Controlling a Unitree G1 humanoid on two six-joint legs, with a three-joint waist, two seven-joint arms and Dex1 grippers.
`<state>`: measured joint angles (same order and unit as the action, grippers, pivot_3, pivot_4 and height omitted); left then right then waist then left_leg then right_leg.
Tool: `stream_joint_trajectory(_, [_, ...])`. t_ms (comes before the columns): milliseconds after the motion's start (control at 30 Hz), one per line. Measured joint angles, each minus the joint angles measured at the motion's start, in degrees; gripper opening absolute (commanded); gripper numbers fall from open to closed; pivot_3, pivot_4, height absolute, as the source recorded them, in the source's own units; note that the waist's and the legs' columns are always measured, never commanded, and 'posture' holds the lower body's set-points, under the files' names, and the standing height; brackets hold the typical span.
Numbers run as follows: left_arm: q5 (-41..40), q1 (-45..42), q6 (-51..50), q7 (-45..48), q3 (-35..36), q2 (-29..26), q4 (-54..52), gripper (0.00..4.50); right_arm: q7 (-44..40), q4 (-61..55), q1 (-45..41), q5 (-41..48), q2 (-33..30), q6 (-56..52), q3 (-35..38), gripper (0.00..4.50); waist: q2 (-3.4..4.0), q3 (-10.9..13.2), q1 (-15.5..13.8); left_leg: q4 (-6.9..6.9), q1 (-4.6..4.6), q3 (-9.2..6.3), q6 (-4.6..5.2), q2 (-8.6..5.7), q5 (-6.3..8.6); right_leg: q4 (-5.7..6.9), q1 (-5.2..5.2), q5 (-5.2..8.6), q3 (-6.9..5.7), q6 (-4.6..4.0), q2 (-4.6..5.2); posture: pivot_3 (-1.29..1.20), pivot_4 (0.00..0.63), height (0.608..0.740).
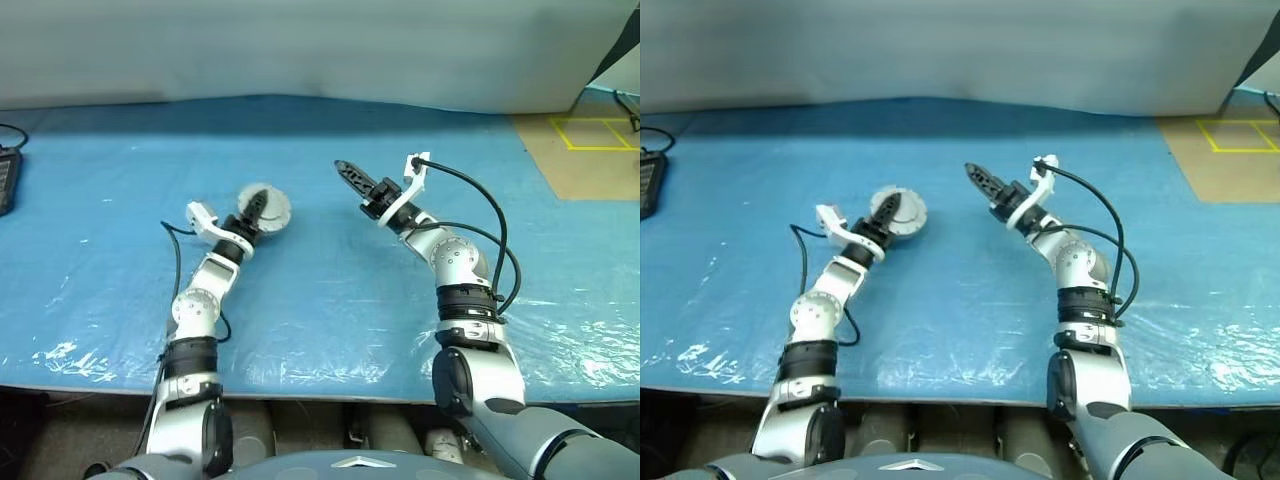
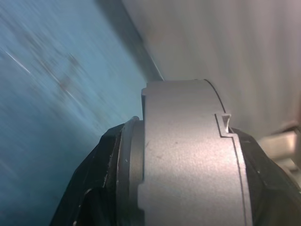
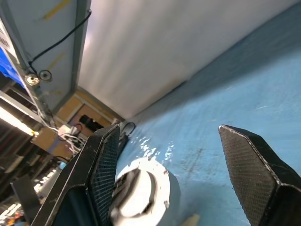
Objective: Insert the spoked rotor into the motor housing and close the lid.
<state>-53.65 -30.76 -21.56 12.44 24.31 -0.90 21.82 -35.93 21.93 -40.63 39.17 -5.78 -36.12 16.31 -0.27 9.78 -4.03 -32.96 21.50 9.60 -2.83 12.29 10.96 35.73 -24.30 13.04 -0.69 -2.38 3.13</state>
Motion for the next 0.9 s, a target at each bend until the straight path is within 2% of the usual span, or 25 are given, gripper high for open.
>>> stream_joint_trajectory(200, [4.3,-17.6,12.4,-1.2,8.3,-10.6,27.8,2.63,-3.2,-1.3,3.3,-0.6,-1.9,-1.3,-3.3,3.48,-0.13,0.1,-0.1,-0.03,0.23,-0.45,0.19,-0.31,-0.12,-0.05,0.0,-0.13,-0.02,0.2,0.04,0.0,0.15,0.74])
stream_joint_trajectory(367, [9.0,-23.0,16.5,-0.2,9.0,-12.8,42.3,2.63,-3.2,-2.8,3.3,-0.9,-1.5,-1.2,-4.5,3.48,-0.16,0.1,-0.8,-0.09,0.57,-0.84,0.2,-0.41,-0.13,-0.11,0.0,-0.13,-0.28,0.21,0.13,0.0,0.15,0.74])
stream_joint_trajectory(400, [9.3,-23.2,17.3,0.6,9.2,-12.8,43.3,2.63,-3.2,-2.9,3.3,-0.9,-1.6,-1.1,-4.6,3.48,-0.2,0.1,-0.9,-0.1,0.59,-0.9,0.2,-0.4,-0.12,-0.09,0.0,-0.12,-0.35,0.2,0.15,0.0,0.15,0.74])
stream_joint_trajectory(500, [11.4,-24.6,18.1,1.0,9.1,-13.9,45.9,3.43,-3.2,-3.0,3.4,-1.0,-1.6,-1.1,-5.0,3.53,-0.22,0.1,-1.3,-0.12,0.52,-0.96,0.19,-0.39,-0.12,0.01,0.02,-0.13,-0.43,0.19,0.2,0.0,0.15,0.74])
stream_joint_trajectory(600, [13.5,-24.0,20.1,1.0,9.2,-15.4,47.1,4.45,-3.2,-3.0,3.5,-1.3,-1.8,-1.1,-5.1,3.53,-0.22,0.1,-1.2,-0.16,0.45,-0.96,0.05,-0.37,-0.04,0.03,0.08,-0.14,-0.44,0.17,0.22,0.0,0.15,0.74])
stream_joint_trajectory(900, [18.0,-15.8,26.5,-0.6,9.9,-21.6,42.1,4.48,-4.0,-2.2,3.3,-2.3,-2.0,-0.9,-5.9,3.53,-0.21,0.1,-1.4,-0.16,0.51,-1.03,0.01,-0.36,-0.02,-0.01,0.11,-0.14,-0.57,0.17,0.25,0.0,0.15,0.74])
